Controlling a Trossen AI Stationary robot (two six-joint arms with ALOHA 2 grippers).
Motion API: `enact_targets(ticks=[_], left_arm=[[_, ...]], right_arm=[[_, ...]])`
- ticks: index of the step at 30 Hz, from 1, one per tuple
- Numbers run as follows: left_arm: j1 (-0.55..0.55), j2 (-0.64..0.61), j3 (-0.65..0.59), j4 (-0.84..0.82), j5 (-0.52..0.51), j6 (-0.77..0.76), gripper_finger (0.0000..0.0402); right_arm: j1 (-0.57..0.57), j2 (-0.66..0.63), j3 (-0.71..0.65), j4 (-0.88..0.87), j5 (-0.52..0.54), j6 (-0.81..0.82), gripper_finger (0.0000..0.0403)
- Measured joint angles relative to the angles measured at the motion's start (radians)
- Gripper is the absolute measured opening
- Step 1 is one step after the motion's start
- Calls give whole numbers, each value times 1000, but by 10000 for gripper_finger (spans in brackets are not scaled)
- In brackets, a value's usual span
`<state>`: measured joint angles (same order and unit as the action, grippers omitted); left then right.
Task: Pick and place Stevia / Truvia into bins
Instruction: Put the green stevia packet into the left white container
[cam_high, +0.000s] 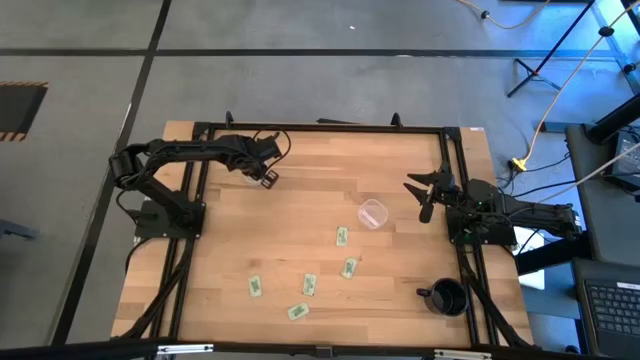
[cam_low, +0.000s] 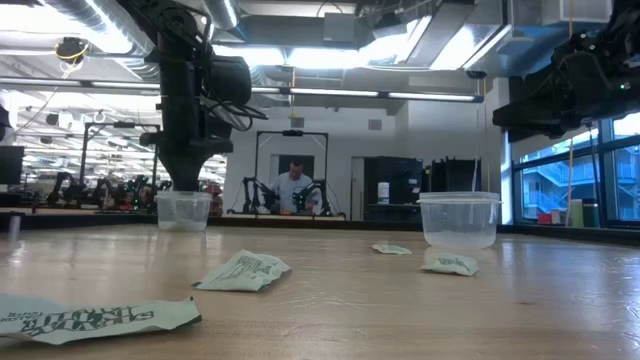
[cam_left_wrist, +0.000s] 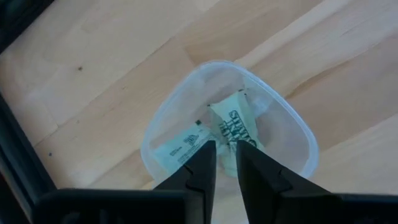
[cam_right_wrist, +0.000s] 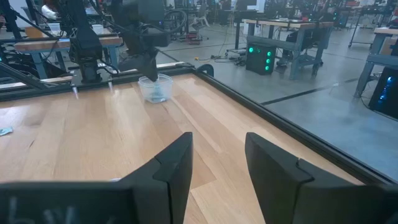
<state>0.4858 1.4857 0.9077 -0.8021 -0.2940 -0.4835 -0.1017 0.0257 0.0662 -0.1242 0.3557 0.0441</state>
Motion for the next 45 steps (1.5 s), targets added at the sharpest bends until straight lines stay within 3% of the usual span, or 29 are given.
enact_targets(ticks=[7,15,18,23,28,31,37,45], left_arm=[[1,-3,51,-48,-23,24,83],[-50,-30,180,-50,-2,139,79],[-89,-53,189,-10,71,155,79],[-214,-67,189,-3,294,158,76],[-388,-66,189,51,392,182,75],[-501,-66,189,115,372,201,78],[-678,-40,189,279,218,210,98],[-762,52,189,413,155,64,165]], right_arm=[[0,0,0,0,0,0,152],[0,0,0,0,0,0,152],[0,0,0,1,0,0,152],[0,0,0,1,0,0,152],[0,0,0,2,0,0,152],[0,0,0,1,0,-1,152],[0,0,0,1,0,-24,152],[0,0,0,0,0,-48,152]])
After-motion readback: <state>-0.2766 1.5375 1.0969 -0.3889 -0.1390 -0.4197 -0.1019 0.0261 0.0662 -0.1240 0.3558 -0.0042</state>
